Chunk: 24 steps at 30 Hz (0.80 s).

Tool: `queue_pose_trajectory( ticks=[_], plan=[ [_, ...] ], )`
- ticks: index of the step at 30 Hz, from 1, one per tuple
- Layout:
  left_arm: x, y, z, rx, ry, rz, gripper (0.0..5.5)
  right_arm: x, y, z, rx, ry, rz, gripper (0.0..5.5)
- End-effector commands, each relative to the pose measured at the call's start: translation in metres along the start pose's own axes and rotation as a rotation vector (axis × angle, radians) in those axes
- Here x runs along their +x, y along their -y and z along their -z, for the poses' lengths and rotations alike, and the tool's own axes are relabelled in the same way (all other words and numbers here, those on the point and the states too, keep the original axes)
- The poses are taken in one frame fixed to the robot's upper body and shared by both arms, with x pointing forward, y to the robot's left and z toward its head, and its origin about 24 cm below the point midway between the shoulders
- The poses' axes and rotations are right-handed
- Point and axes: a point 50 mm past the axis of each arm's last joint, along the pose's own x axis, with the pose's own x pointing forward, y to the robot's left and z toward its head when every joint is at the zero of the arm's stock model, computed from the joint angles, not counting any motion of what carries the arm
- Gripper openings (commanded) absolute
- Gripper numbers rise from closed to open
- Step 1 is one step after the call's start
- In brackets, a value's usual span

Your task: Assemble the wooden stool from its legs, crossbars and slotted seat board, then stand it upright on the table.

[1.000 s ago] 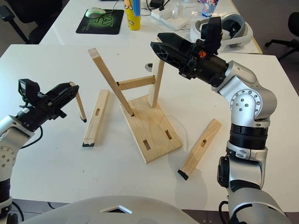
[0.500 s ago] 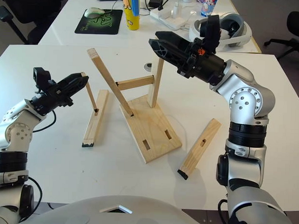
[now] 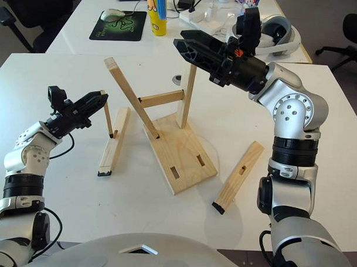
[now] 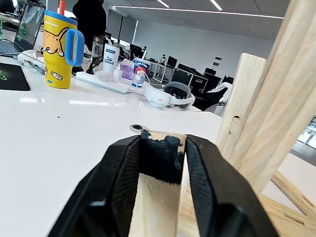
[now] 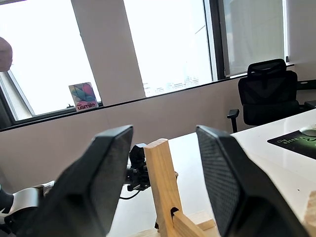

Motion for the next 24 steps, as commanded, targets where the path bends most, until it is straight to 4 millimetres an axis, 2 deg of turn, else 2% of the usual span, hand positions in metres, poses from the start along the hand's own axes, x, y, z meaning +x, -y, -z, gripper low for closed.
queue_pose_trajectory(
  ticks=[1,7,11,13,15,21,24],
  plan=[
    [-0.013,0.001,0.007,0.005,-0.054,-0.019,1.39,0.004,-0.003,-0.007,-0.017,0.001,-0.022,2.38],
    [-0.027,0.008,0.006,0.007,-0.011,-0.062,1.38,0.002,-0.005,-0.006,-0.016,0.011,-0.013,2.38],
    [-0.036,0.013,-0.027,0.045,0.13,-0.089,1.37,0.001,-0.005,-0.005,-0.012,0.017,-0.005,2.38],
    [-0.041,0.018,-0.033,0.051,0.128,-0.07,1.37,-0.001,-0.006,-0.005,-0.015,0.021,0.006,2.38],
    [-0.045,0.023,-0.028,0.048,0.076,-0.053,1.37,-0.002,-0.007,-0.005,-0.017,0.026,0.015,2.38],
    [-0.062,0.041,0.016,0.084,-0.241,0.004,1.37,-0.004,-0.008,-0.006,-0.019,0.038,0.029,2.38],
    [-0.064,0.047,0.026,0.111,-0.321,0.024,1.37,-0.005,-0.008,-0.006,-0.019,0.044,0.034,2.38]
  ],
)
